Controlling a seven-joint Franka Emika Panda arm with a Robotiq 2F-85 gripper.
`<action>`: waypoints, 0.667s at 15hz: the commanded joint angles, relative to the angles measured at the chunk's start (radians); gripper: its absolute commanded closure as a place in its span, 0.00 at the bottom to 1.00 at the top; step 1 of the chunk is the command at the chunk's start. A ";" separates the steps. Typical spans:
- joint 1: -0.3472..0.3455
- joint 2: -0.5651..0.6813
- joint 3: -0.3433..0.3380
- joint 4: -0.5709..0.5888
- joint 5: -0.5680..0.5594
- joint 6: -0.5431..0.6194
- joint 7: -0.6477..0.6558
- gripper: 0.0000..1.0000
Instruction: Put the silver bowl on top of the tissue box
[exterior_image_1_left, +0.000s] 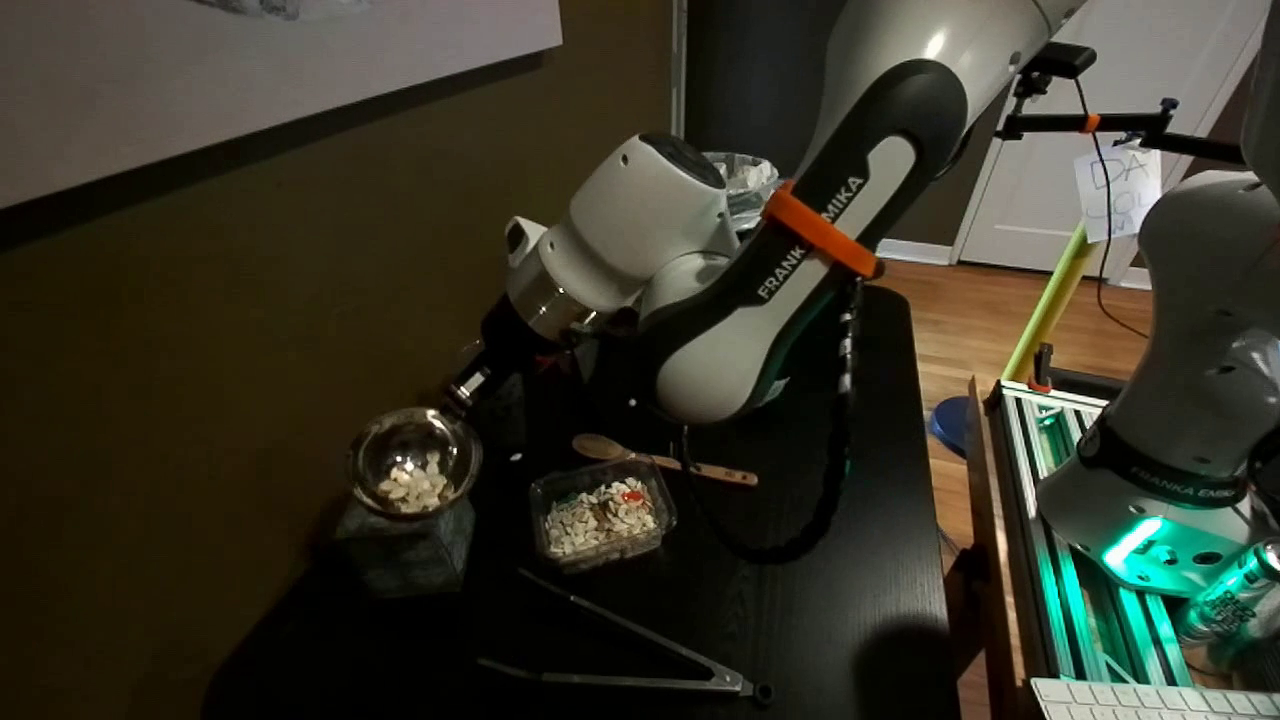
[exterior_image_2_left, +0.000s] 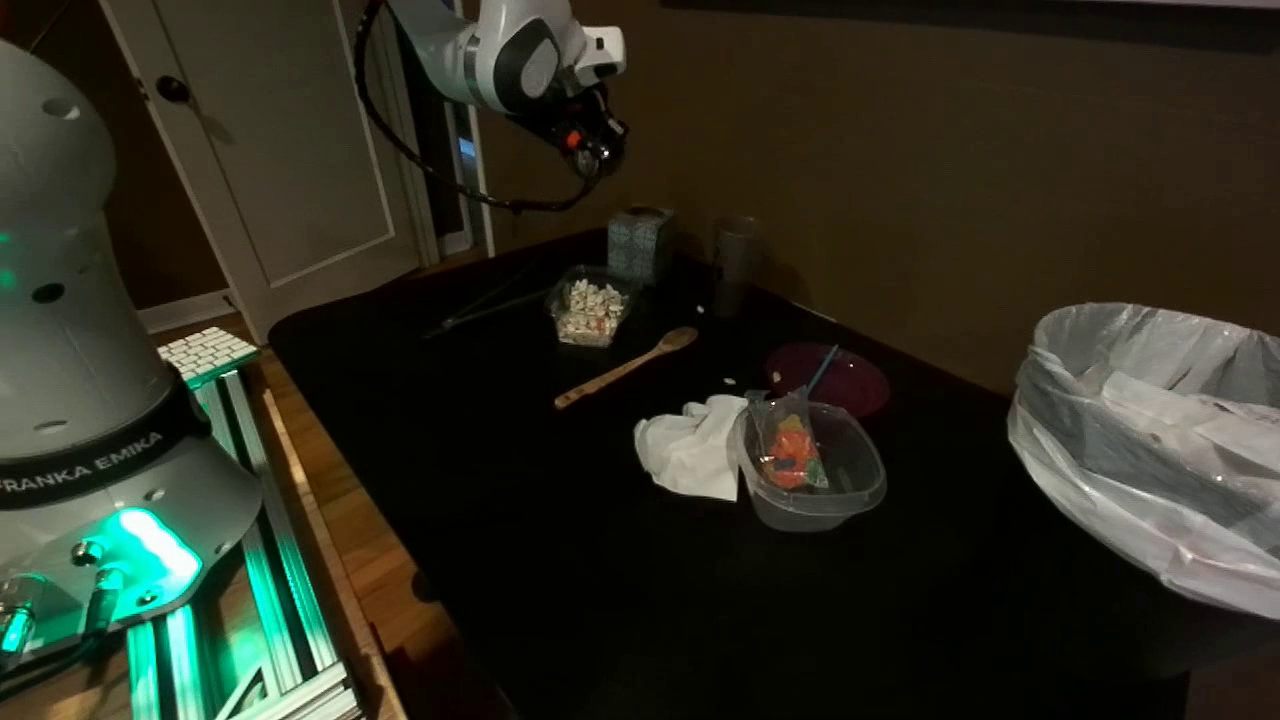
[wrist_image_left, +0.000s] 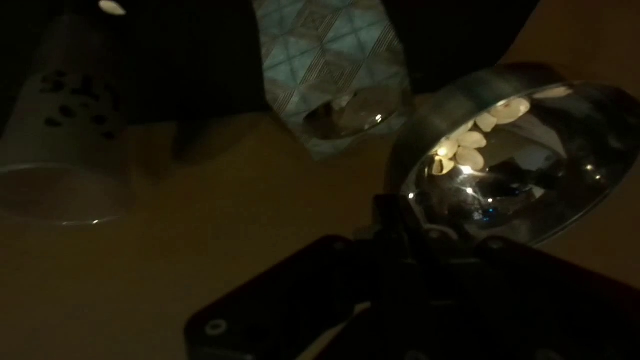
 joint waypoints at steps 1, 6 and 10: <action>0.228 0.063 -0.273 0.084 0.105 -0.018 0.111 0.99; 0.405 0.189 -0.478 0.204 0.122 -0.209 0.235 0.99; 0.367 0.216 -0.408 0.265 0.064 -0.304 0.309 0.99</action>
